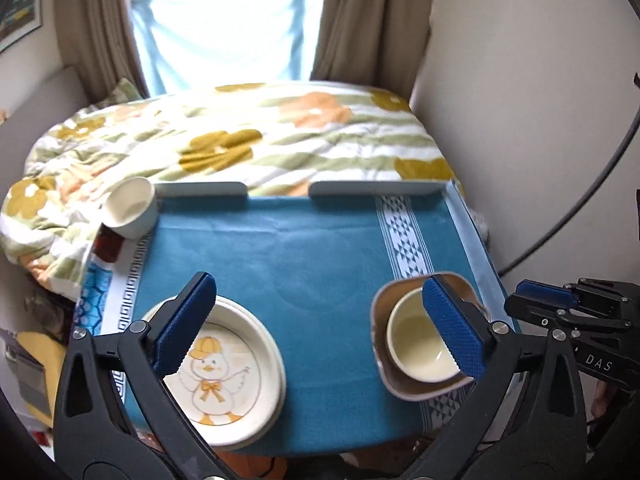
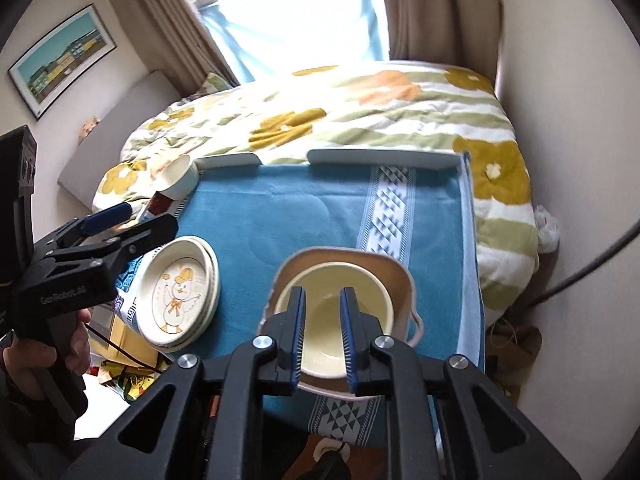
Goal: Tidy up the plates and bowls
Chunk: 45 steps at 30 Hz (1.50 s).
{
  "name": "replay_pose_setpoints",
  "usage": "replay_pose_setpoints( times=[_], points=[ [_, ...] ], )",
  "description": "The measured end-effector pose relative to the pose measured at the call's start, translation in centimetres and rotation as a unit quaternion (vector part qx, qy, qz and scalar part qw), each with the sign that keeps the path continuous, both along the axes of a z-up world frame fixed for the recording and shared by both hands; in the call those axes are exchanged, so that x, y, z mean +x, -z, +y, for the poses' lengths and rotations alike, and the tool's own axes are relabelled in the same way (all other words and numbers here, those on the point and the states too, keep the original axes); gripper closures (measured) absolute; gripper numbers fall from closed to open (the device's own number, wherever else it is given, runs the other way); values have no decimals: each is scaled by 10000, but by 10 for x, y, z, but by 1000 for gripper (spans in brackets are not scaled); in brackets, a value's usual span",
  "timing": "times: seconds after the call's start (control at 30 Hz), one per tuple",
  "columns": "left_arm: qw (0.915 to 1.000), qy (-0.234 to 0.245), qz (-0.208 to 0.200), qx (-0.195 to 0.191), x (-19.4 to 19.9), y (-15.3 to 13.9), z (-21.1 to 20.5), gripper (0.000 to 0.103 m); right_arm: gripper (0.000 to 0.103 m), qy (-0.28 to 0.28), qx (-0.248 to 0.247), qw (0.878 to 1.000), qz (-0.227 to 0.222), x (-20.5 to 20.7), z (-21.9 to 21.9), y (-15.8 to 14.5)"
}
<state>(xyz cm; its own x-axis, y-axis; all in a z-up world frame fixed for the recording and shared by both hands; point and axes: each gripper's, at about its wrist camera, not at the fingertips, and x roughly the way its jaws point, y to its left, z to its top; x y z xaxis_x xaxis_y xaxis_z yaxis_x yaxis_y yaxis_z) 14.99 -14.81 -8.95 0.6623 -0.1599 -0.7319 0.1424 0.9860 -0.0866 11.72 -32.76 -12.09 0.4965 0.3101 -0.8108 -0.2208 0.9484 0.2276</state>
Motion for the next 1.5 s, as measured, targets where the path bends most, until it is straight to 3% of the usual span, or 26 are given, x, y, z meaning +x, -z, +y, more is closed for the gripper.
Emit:
replay_pose_setpoints(
  times=[0.03, 0.07, 0.1, 0.37, 0.53, 0.63, 0.8, 0.9, 1.07, 1.13, 1.2, 1.23, 1.37, 1.43, 1.5],
  points=[
    [9999, -104, 23, -34, -1, -4, 10, 0, 59, -162, 14, 9998, -89, 3, 8, -4],
    [9997, -248, 62, -46, -1, -7, 20, 0, 29, -309, 34, 9994, -166, 7, 16, -8],
    [9992, -397, 86, -57, -1, -9, 32, 0, 8, -434, 59, 9987, -262, 11, 25, -12],
    [9896, -1373, 221, -367, 10, -10, 125, 1, 7, -1189, 259, 9907, -612, 75, 101, -30],
    [9772, -1966, 390, -702, 36, 7, 187, 1, 3, -1486, 780, 9844, -538, 139, 154, -33],
    [9683, -2238, 601, -935, 58, 27, 225, 1, 1, -1622, 847, 9825, -358, 179, 189, -25],
    [9525, -2457, 942, -1531, 104, 67, 277, 3, 1, -1878, 191, 9820, 105, 239, 256, 9],
    [9462, -2437, 1189, -1765, 139, 94, 297, 13, 1, -1918, 269, 9805, 342, 269, 287, 36],
    [9317, -2450, 1598, -2155, 187, 145, 323, 31, 5, -1979, 388, 9746, 973, 306, 325, 89],
    [9261, -2462, 1705, -2295, 199, 161, 331, 45, 17, -1953, 521, 9717, 1227, 315, 336, 107],
    [9244, -2416, 1783, -2351, 210, 173, 335, 58, 37, -1950, 528, 9691, 1419, 323, 346, 122],
    [9245, -2409, 1816, -2331, 214, 178, 336, 64, 40, -1964, 496, 9682, 1472, 326, 350, 129],
    [9210, -2497, 1890, -2315, 226, 193, 342, 69, 51, -2019, 527, 9646, 1615, 330, 361, 145],
    [9205, -2572, 1884, -2259, 227, 197, 345, 79, 58, -2006, 541, 9643, 1641, 332, 366, 150],
    [9196, -2612, 1865, -2266, 227, 200, 348, 81, 72, -2002, 575, 9639, 1662, 333, 370, 153]
  ],
)
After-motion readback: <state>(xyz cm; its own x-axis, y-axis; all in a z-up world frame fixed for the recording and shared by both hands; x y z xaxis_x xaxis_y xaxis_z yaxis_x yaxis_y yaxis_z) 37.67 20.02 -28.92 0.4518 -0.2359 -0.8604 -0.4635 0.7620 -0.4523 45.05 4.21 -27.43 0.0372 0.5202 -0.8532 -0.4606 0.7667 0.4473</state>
